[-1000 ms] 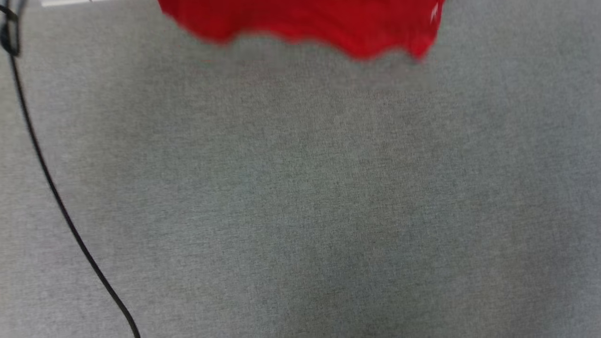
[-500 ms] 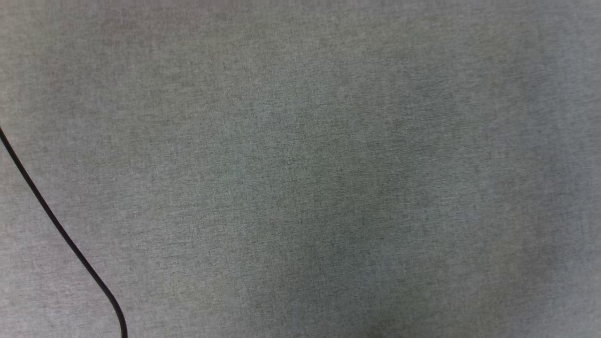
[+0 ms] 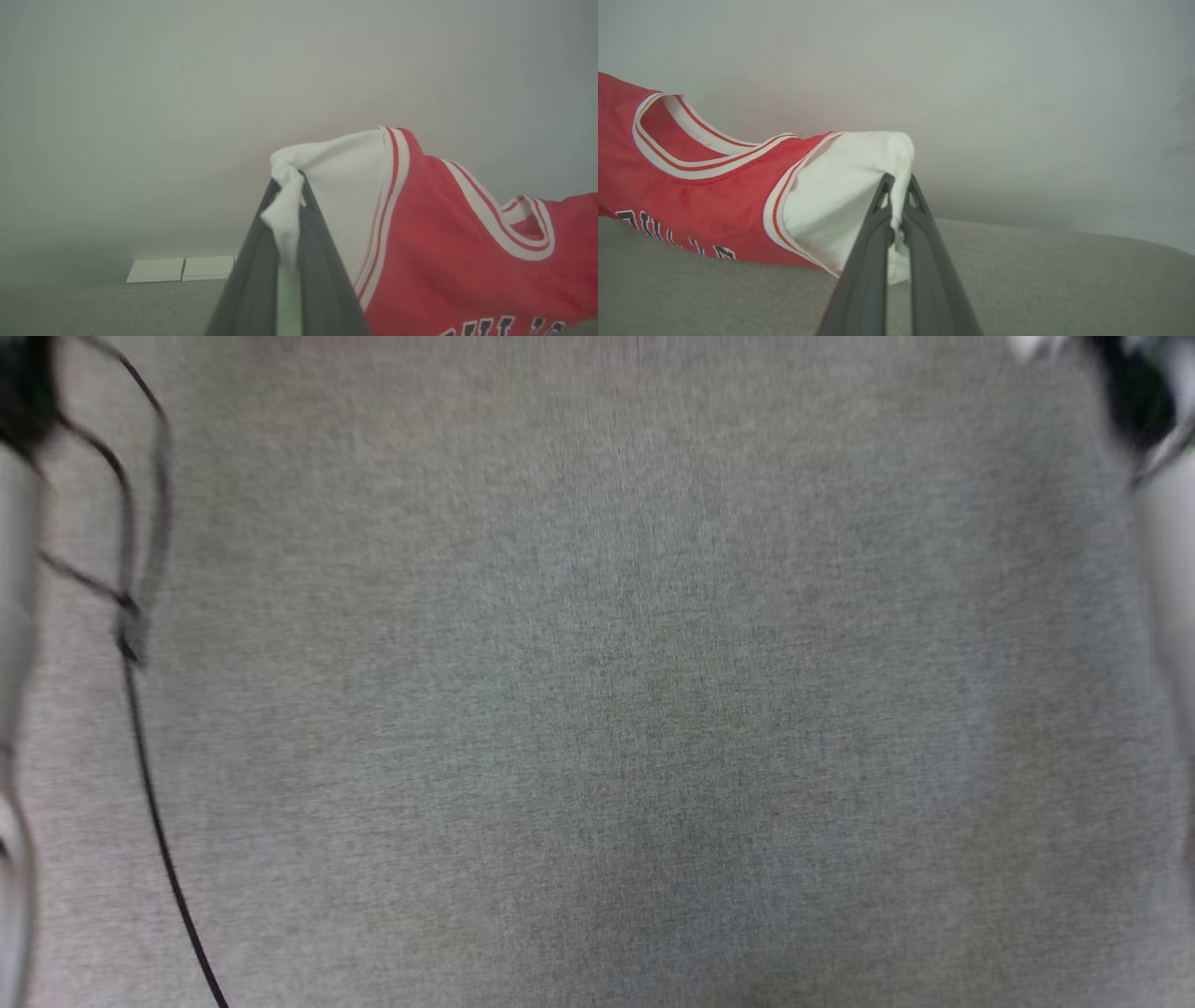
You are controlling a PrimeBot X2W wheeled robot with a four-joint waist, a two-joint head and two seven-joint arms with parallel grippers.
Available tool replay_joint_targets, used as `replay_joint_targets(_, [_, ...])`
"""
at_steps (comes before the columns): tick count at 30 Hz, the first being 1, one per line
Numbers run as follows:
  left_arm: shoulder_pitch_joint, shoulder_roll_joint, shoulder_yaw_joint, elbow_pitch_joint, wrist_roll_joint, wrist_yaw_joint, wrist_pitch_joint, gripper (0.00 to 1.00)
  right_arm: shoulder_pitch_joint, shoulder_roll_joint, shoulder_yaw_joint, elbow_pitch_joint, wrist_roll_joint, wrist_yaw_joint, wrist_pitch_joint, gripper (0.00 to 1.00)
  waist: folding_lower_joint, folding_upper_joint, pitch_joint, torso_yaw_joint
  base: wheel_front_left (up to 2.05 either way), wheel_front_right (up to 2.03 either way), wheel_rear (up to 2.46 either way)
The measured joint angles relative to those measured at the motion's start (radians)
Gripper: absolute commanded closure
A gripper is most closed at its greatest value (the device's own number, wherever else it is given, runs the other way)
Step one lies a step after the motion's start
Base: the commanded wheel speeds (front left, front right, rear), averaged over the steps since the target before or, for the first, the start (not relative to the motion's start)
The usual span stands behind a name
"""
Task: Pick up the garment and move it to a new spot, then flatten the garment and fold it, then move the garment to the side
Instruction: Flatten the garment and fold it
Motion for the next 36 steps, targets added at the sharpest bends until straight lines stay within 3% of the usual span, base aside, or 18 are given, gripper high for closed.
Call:
replay_joint_targets(7, [0.313,0.009,0.008,-0.129,-0.074,-0.001,-0.019,1.00,0.296,-0.020,0.029,-0.045,0.086,0.000,-0.043,1.00,-0.0001,0.0000,-0.112,0.009,0.00,0.00,0.00])
replay_joint_targets(14, [0.638,0.013,0.116,-0.285,-0.083,0.000,-0.020,1.00,0.571,-0.042,0.031,-0.122,0.142,0.000,-0.051,1.00,-0.0002,0.0000,-0.239,0.015,0.00,0.00,0.00])
replay_joint_targets(22, [0.980,-0.031,0.230,-0.440,-0.058,0.034,-0.020,1.00,0.850,-0.037,-0.009,-0.245,0.161,0.000,-0.037,1.00,-0.0003,0.0000,-0.370,0.019,0.00,0.00,0.00])
replay_joint_targets(27, [1.155,-0.056,0.267,-0.521,-0.049,0.063,-0.020,1.00,1.024,-0.018,-0.072,-0.344,0.157,0.000,-0.012,1.00,-0.0004,0.0001,-0.437,0.025,0.00,0.00,0.00])
replay_joint_targets(36, [1.378,-0.058,0.278,-0.619,-0.052,0.116,-0.004,1.00,1.328,0.072,-0.198,-0.538,0.082,0.000,0.070,1.00,-0.0004,0.0000,-0.494,0.049,0.00,0.00,0.00])
